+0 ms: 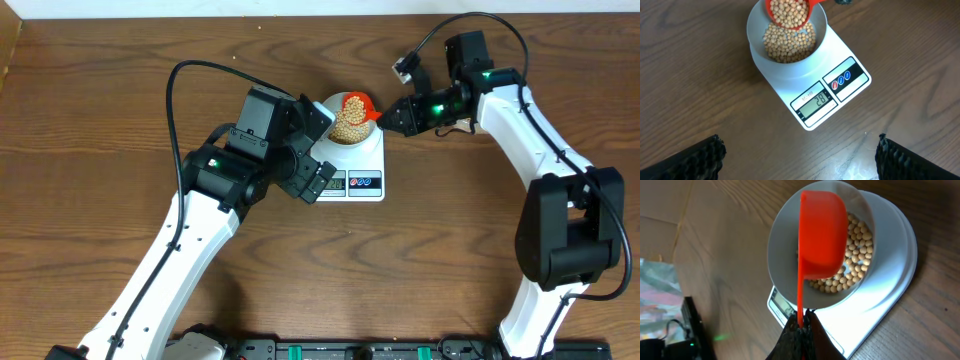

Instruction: Scoop item into bowl and weigh 50g on scale

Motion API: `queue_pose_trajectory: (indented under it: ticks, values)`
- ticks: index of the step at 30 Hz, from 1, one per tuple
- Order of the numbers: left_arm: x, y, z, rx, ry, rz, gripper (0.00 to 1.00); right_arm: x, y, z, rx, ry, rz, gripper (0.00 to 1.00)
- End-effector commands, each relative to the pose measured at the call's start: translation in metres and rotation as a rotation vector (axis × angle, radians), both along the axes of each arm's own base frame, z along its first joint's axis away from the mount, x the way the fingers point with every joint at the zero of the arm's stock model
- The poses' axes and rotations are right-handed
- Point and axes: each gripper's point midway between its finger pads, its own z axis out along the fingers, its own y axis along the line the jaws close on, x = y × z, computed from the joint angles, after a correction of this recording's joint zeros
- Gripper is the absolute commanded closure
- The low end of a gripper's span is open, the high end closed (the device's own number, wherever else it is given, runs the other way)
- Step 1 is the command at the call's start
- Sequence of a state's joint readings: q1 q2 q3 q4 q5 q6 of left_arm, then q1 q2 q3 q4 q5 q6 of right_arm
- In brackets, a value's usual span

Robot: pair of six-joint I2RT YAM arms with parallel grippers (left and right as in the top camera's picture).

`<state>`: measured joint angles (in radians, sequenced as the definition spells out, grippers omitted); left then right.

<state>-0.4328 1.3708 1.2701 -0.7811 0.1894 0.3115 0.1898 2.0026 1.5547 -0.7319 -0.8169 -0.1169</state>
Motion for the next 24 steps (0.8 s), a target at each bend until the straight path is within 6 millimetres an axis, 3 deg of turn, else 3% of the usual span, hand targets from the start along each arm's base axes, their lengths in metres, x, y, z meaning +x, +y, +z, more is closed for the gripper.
queue_pose_trajectory:
  ticks: [1, 9, 24]
  values:
    - [0.0, -0.001, 0.001, -0.01, 0.004, -0.002, 0.02, -0.002, 0.008, -0.007, -0.015, -0.025, 0.037, 0.99]
    - [0.0, -0.001, 0.001, -0.01, 0.004, -0.002, 0.02, 0.001, 0.008, -0.007, -0.061, -0.056, 0.034, 0.99]
    - [0.0, -0.001, 0.001, -0.01, 0.004, -0.002, 0.02, 0.002, 0.006, 0.01, -0.098, -0.146, 0.05, 0.99]
